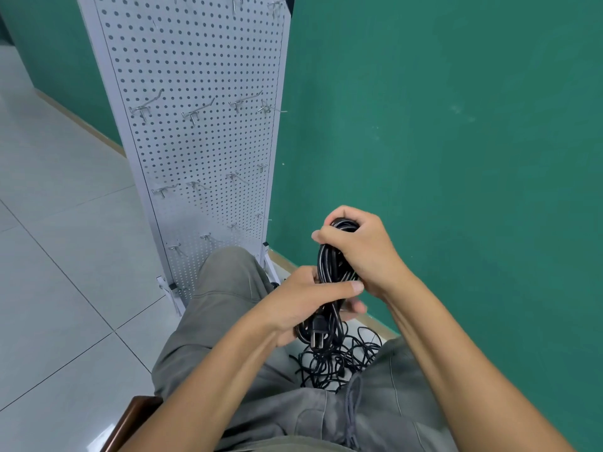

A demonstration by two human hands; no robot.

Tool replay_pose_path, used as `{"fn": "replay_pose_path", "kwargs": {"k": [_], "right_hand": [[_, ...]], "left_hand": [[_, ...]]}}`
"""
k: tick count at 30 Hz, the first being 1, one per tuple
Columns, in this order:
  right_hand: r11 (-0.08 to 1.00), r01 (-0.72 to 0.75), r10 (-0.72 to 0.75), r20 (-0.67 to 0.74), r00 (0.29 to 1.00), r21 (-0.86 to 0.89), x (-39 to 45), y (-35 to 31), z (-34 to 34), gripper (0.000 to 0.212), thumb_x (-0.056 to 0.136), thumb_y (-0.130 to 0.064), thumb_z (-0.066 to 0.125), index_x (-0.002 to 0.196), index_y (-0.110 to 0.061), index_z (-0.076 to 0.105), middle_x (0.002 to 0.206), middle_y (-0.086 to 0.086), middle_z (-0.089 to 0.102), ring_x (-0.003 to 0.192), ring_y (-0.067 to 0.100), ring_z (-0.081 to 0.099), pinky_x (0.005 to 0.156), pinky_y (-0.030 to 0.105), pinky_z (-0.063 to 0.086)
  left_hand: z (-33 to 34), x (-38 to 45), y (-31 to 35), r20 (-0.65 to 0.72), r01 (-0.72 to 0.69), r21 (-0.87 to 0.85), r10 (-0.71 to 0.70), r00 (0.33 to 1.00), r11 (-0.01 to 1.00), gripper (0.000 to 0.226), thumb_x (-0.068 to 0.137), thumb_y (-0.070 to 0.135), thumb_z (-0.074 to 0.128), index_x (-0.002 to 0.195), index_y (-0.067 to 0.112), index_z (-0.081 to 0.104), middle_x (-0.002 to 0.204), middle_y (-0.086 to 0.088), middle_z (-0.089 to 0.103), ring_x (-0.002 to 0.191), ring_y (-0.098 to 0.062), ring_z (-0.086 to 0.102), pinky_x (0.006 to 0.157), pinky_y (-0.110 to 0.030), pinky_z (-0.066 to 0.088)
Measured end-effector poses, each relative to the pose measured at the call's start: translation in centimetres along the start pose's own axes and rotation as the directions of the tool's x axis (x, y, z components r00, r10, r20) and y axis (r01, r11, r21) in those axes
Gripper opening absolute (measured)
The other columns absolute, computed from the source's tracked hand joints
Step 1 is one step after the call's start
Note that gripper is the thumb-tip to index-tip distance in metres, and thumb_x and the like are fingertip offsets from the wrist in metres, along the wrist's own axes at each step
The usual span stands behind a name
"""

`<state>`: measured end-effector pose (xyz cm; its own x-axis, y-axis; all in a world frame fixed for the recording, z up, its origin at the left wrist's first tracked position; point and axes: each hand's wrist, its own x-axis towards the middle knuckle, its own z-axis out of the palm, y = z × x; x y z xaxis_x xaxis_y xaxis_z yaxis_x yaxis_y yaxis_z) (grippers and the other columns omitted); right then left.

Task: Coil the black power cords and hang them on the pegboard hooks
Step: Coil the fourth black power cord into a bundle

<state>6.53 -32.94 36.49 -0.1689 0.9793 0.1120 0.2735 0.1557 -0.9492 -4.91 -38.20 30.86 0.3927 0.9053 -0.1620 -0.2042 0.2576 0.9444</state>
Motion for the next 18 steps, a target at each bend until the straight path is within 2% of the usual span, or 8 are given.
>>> {"fn": "replay_pose_path", "kwargs": {"k": [1,3,4,6,9,13,16,18], "right_hand": [[1.000,-0.002,0.001,0.025,1.000,0.009,0.0,-0.2,-0.2,0.021,0.078,-0.006,0.077,0.068,-0.017,0.063,0.063,-0.004,0.055,0.062,0.015,0.053,0.061,0.027,0.045],[0.999,-0.004,0.002,0.055,0.998,0.038,0.2,-0.4,-0.5,0.021,0.079,-0.009,0.077,0.065,-0.019,0.065,0.064,-0.001,0.057,0.066,0.020,0.056,0.065,0.031,0.046],[0.999,0.000,-0.002,0.056,0.998,0.038,0.3,-0.5,-0.6,0.021,0.080,-0.009,0.076,0.065,-0.018,0.065,0.063,-0.002,0.057,0.064,0.018,0.055,0.063,0.027,0.045],[1.000,0.011,-0.013,0.045,0.999,0.027,0.3,-0.6,-0.8,0.021,0.082,-0.009,0.075,0.065,-0.015,0.064,0.061,-0.003,0.055,0.057,0.013,0.049,0.054,0.021,0.041],[1.000,0.000,-0.001,0.028,1.000,0.016,0.1,-0.5,-0.8,0.020,0.086,-0.015,0.073,0.068,-0.013,0.066,0.061,0.002,0.056,0.048,0.018,0.046,0.037,0.021,0.033],[0.991,0.055,-0.056,-0.003,0.998,-0.121,0.3,-0.5,-1.1,0.030,0.091,-0.027,0.071,0.065,-0.013,0.064,0.058,-0.002,0.054,0.048,0.014,0.045,0.041,0.024,0.035],[0.992,0.058,-0.058,-0.004,0.998,-0.110,0.5,-0.4,-1.0,0.035,0.092,-0.031,0.071,0.063,-0.014,0.061,0.058,-0.002,0.051,0.055,0.013,0.044,0.054,0.028,0.036],[0.991,0.056,-0.057,-0.011,0.998,-0.118,0.4,-0.5,-0.9,0.038,0.091,-0.035,0.072,0.062,-0.016,0.059,0.058,-0.002,0.049,0.057,0.013,0.043,0.058,0.030,0.036]], "left_hand": [[0.0,0.0,0.1,0.040,0.008,-0.067,-0.005,0.999,0.998,0.022,0.099,0.010,0.066,0.114,-0.005,0.068,0.098,-0.018,0.075,0.094,-0.027,0.072,0.094,-0.041,0.058],[0.1,-0.3,0.4,0.100,0.025,-0.135,-0.012,0.995,0.991,0.018,0.099,0.010,0.065,0.111,-0.002,0.065,0.100,-0.018,0.075,0.081,-0.023,0.072,0.078,-0.033,0.062],[0.0,-0.5,0.6,0.128,0.035,-0.155,-0.016,0.992,0.987,0.018,0.098,0.018,0.070,0.105,0.003,0.063,0.094,-0.015,0.074,0.069,-0.019,0.067,0.066,-0.028,0.059],[-0.2,-0.6,0.7,0.194,0.057,-0.216,-0.014,0.981,0.975,0.044,0.088,0.048,0.076,0.097,0.009,0.058,0.079,-0.009,0.067,0.057,-0.014,0.054,0.056,-0.025,0.049],[-0.2,-0.1,0.8,0.204,0.145,-0.358,-0.074,0.976,0.922,0.078,0.082,0.077,0.044,0.099,0.002,0.057,0.062,-0.005,0.046,0.046,-0.015,0.040,0.048,-0.025,0.042],[-0.2,0.6,-0.1,0.236,0.129,-0.386,-0.037,0.971,0.914,0.082,0.089,0.081,0.029,0.103,0.007,0.062,0.067,0.000,0.038,0.053,-0.014,0.040,0.055,-0.025,0.036],[-0.2,0.7,-0.3,0.235,0.143,-0.404,-0.048,0.971,0.904,0.076,0.090,0.080,0.032,0.098,0.010,0.062,0.065,0.002,0.039,0.054,-0.014,0.038,0.059,-0.028,0.032],[0.0,0.7,-0.3,0.261,0.159,-0.451,-0.040,0.964,0.878,0.072,0.088,0.078,0.038,0.097,0.010,0.061,0.065,0.003,0.045,0.055,-0.013,0.042,0.061,-0.028,0.038]]}}
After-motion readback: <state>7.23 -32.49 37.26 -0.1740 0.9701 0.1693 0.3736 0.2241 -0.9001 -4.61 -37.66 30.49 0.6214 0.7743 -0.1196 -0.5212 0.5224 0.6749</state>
